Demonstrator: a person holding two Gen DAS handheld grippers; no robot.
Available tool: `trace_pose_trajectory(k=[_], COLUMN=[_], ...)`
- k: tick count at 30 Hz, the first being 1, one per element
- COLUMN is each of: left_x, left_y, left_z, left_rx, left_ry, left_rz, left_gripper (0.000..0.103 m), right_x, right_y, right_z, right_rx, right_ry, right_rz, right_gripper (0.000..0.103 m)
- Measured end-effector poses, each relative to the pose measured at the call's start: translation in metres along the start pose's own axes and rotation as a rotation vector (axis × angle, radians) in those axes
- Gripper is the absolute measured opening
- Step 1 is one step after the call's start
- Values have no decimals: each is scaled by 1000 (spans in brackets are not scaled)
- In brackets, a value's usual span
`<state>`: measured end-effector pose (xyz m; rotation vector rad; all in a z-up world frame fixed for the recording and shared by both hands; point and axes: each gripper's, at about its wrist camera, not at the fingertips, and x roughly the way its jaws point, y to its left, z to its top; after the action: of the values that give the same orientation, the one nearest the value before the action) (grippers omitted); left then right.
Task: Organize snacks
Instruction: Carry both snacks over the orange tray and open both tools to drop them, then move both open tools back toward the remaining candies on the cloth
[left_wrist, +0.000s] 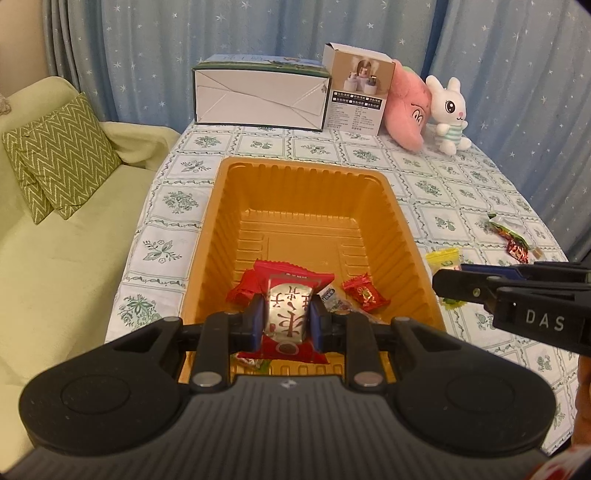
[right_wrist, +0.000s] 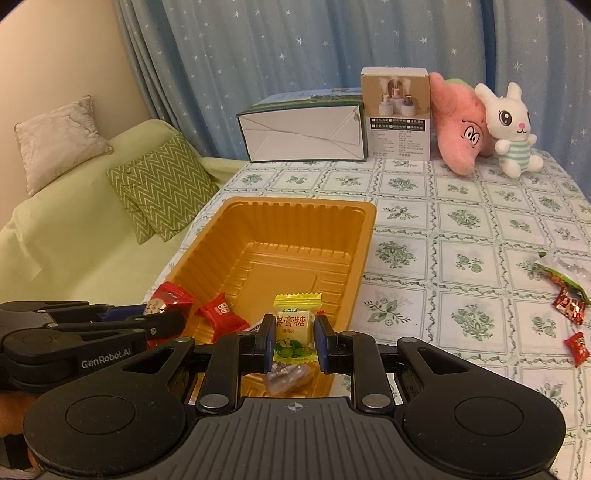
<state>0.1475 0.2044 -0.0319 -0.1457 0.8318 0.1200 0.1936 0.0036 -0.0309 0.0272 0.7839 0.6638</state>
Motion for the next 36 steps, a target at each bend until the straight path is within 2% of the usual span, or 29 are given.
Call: trace_pose_trajectory(k=[4, 7, 8, 16, 24, 26, 28, 36], left_x=[10, 10, 9, -10, -23, -25, -29, -44], left_y=[2, 6, 8, 28, 33, 33, 32, 15], left_z=[2, 2, 1, -6, -9, -11, -12, -19], left_rx=[6, -6, -10, -59, -73, -73, -70, -66], left_ry=[1, -9, -15, -41, -61, -61, -62, -68], left_rz=[14, 9, 12, 54, 91, 95, 98, 76], left_gripper=[24, 42, 45, 50, 54, 54, 56, 66], right_x=[7, 11, 12, 20, 27, 29, 24, -11], right_y=[-2, -3, -3, 2, 7, 3, -2, -25], right_z=[3, 3, 3, -2, 3, 5, 5, -11], right_rx=[7, 14, 14, 20, 43, 64, 80, 151], right_ry=[5, 10, 11, 34, 20, 32, 17, 3], right_rz=[1, 0, 1, 29, 63, 70, 61, 10], right_gripper=[22, 22, 22, 23, 23, 28, 59, 62])
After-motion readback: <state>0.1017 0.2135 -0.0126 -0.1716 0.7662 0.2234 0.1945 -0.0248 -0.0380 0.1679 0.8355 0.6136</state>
